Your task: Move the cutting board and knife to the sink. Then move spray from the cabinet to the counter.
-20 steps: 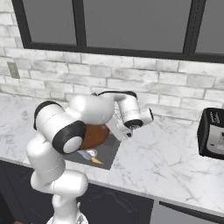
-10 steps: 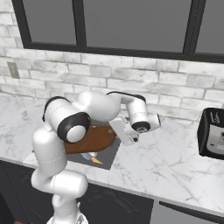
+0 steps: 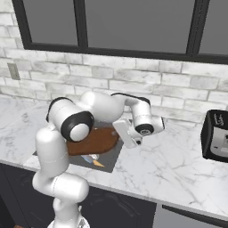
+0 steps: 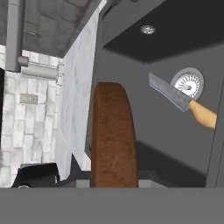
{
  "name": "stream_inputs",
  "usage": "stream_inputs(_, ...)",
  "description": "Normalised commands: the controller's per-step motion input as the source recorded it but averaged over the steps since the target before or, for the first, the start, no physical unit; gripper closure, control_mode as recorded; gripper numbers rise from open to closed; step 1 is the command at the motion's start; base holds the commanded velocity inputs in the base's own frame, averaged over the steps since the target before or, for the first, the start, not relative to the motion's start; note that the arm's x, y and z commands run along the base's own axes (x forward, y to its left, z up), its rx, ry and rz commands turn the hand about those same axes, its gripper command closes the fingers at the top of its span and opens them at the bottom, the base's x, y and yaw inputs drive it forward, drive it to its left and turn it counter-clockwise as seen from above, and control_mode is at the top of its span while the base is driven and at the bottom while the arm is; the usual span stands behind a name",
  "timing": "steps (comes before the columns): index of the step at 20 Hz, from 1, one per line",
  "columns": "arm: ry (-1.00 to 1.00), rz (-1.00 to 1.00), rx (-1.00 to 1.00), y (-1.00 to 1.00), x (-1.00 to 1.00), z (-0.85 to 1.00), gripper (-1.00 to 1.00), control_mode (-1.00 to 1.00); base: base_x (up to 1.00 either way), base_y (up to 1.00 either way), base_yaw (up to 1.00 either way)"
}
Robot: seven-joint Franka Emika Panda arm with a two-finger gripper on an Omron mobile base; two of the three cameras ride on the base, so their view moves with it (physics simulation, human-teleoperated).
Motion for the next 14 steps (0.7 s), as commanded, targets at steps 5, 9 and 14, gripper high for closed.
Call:
stream_inputs(5, -0.04, -0.13, -0.01, 0.25, 0.11, -0.07, 1.0, -1.0, 0.0, 0.0, 0.0)
stream_inputs(9, 0.0, -0.17, -0.04, 0.21, 0.01, -0.09, 1.0, -1.0, 0.0, 0.0, 0.0)
stream_inputs(14, 0.0, -0.17, -0.02, 0.15, 0.0, -0.05, 1.0, -1.0, 0.0, 0.0, 0.0)
